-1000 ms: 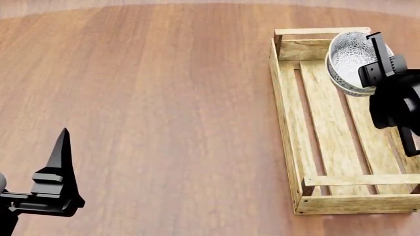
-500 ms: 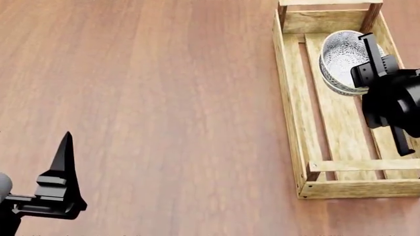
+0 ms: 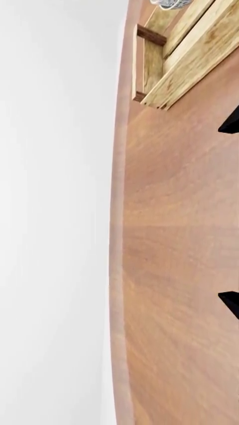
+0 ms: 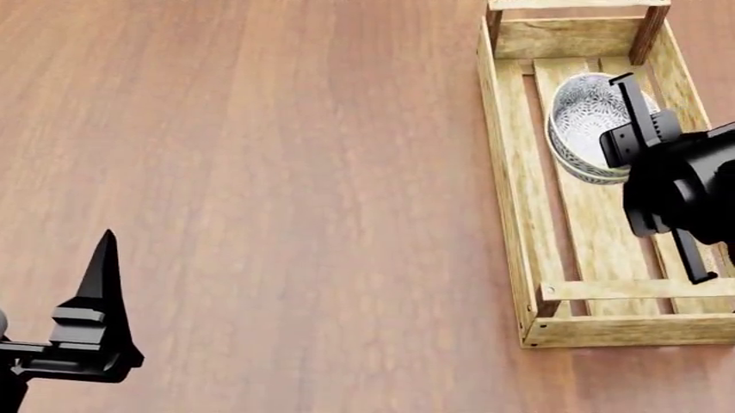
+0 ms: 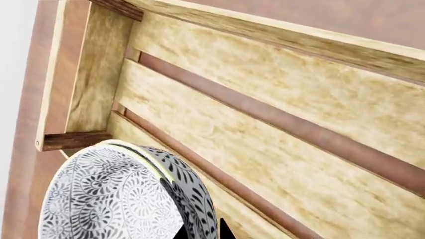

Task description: Stack the right bowl on the left bowl and place them in the tray.

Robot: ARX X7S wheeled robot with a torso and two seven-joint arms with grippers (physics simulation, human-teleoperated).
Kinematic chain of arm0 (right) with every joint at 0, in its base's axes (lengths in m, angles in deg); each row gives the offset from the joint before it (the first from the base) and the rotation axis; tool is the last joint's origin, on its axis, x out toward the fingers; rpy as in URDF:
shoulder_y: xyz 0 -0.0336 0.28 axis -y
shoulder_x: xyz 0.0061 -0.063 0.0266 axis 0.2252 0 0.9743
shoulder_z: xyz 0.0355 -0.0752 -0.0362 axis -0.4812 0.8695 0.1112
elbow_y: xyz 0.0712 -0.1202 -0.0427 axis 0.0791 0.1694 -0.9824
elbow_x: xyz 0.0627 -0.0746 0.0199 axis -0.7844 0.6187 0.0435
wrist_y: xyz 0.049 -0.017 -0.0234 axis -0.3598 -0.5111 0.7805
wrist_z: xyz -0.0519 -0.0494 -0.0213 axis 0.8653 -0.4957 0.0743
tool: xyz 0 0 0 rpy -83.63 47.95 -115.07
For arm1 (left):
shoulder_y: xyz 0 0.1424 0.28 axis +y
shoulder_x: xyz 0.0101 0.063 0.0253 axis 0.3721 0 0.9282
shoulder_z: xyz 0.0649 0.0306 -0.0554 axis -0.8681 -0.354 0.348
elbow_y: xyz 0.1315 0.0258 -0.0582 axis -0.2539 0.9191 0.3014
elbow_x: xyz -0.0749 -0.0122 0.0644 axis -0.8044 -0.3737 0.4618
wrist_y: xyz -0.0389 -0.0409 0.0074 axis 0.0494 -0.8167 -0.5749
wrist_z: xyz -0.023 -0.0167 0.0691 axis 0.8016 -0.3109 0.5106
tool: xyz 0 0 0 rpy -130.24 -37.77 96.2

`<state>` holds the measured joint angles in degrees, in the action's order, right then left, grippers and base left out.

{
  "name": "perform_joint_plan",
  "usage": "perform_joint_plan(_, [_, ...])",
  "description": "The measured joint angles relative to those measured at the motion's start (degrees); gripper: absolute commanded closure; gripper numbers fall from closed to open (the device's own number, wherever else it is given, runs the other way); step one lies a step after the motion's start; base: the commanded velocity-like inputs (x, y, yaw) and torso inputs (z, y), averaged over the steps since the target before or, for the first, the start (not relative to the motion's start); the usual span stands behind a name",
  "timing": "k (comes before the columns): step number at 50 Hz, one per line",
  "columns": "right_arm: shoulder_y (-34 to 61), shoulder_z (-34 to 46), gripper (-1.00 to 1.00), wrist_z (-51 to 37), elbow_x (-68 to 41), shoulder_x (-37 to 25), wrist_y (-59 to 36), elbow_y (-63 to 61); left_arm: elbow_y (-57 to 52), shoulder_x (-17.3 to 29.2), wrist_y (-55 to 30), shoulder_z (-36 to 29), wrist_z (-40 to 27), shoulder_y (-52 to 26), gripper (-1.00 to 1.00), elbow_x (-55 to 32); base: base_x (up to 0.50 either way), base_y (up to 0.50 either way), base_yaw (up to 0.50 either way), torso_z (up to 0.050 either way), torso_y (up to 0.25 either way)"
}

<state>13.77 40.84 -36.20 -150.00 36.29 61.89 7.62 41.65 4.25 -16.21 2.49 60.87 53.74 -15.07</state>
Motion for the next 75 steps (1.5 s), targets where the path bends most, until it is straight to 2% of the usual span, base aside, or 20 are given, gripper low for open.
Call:
perform_joint_plan(35, [-0.76, 0.85, 1.00, -7.98, -0.44, 1.79, 1.47, -0.04, -0.22, 0.61, 1.03, 0.90, -0.69, 1.29, -1.00, -0.71, 0.00, 0.00, 0.00, 0.000, 0.000])
perform_joint_plan(66, [-1.24, 1.31, 1.00, -11.66, -0.55, 2.12, 1.62, -0.03, -0.26, 1.03, 1.56, 0.93, -0.98, 1.58, -1.00, -1.20, 0.00, 0.00, 0.00, 0.000, 0.001])
perform_joint_plan(67, [-1.25, 1.30, -1.00, -11.67, -0.55, 2.12, 1.59, -0.03, -0.26, 1.04, 1.59, 0.94, -0.99, 1.60, -1.00, -1.21, 0.00, 0.00, 0.00, 0.000, 0.000])
perform_joint_plan(75, [-0.98, 0.64, -1.00, -11.32, -0.23, 2.06, 1.66, 0.21, -0.13, 1.11, 1.85, 0.90, -1.00, 1.75, -1.00, -1.21, 0.00, 0.00, 0.00, 0.000, 0.000])
